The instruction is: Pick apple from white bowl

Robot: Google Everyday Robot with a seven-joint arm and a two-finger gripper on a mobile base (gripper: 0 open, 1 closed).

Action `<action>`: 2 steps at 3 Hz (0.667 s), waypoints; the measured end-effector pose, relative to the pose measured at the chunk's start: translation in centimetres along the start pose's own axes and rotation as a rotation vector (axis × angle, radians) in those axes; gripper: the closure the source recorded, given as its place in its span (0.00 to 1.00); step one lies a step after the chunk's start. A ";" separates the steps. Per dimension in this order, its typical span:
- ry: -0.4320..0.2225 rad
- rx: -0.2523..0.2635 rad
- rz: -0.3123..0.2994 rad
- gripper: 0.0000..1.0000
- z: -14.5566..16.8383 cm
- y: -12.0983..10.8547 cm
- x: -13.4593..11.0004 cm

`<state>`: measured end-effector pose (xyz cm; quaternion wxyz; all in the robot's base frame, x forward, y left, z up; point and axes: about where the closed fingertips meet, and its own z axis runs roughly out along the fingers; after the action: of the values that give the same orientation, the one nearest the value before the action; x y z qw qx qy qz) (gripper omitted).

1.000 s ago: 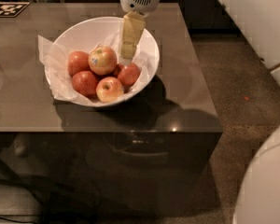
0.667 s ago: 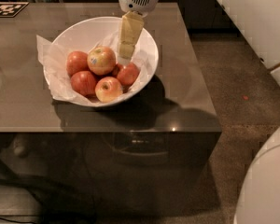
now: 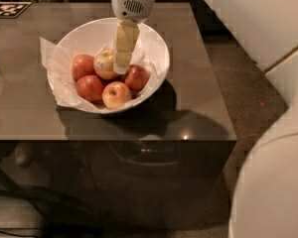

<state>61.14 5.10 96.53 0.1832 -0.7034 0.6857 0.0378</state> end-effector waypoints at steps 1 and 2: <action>-0.001 -0.059 0.005 0.00 6.0 -0.9 -1.4; -0.001 -0.059 0.005 0.00 6.0 -0.9 -1.4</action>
Offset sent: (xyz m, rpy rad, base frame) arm 0.0135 0.0198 -0.0516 -0.0073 0.1114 0.0254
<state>63.16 8.31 91.61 0.1627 -0.7069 0.6858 0.0589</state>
